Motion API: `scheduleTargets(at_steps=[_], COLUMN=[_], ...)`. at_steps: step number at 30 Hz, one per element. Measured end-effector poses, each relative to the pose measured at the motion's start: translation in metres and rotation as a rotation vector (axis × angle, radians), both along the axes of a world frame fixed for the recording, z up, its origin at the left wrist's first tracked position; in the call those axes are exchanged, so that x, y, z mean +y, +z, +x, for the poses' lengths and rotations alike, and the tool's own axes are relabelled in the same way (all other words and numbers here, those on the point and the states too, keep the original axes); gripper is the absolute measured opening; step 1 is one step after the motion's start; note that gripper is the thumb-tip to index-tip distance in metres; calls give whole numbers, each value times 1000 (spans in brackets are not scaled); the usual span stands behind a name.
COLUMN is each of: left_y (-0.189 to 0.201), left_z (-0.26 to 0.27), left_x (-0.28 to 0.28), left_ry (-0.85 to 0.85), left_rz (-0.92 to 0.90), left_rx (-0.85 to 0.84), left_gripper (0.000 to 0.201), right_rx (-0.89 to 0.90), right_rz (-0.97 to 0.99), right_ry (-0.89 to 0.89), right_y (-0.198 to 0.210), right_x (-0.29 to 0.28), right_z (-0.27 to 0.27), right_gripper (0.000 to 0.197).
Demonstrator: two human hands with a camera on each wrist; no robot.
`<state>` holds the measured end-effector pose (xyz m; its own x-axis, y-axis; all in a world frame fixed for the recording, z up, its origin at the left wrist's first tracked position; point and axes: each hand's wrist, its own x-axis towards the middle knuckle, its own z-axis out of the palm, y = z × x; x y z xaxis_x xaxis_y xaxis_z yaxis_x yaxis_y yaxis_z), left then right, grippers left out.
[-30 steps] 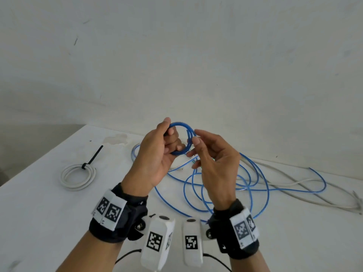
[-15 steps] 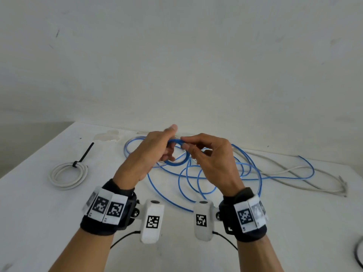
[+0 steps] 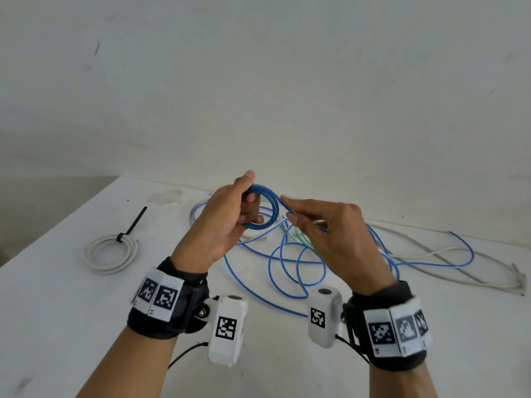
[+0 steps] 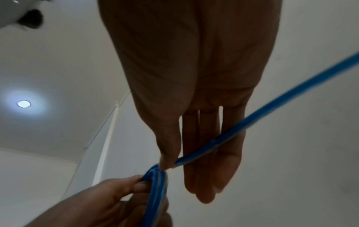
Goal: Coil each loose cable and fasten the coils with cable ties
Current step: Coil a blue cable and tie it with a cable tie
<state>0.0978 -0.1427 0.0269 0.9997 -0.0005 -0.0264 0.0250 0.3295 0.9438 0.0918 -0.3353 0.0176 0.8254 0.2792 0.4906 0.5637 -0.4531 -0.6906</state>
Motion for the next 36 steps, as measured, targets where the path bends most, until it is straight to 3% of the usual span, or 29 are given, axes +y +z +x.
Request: scheduleTargets(at_steps=[7, 13, 16, 20, 24, 32, 34, 36], left_y=[8, 7, 7, 1, -3, 1, 0, -2], left_z=[-9, -10, -8, -5, -6, -8, -7, -6], left_x=[-13, -14, -13, -5, 3, 12, 16, 18], left_ry=[36, 40, -9, 57, 95, -62, -78, -31], left_rz=[-274, -276, -189, 142, 177, 89, 185, 441], left_rx=[-1, -38, -87, -272, -318, -232, -242, -333], left_gripper=[50, 52, 50, 28, 13, 24, 32, 37], right_rx=[26, 63, 70, 62, 53, 73, 92, 117], right_rz=[340, 441, 504, 557, 538, 499, 428, 302], right_ry=[-58, -46, -67, -85, -99, -51, -41, -23], right_y=[-2, -2, 0, 6, 7, 10, 9, 6], right_x=[29, 34, 29, 12, 3, 1, 0, 0], right_z=[-9, -10, -8, -3, -1, -4, -3, -2], right_gripper=[16, 19, 17, 15, 15, 15, 14, 14])
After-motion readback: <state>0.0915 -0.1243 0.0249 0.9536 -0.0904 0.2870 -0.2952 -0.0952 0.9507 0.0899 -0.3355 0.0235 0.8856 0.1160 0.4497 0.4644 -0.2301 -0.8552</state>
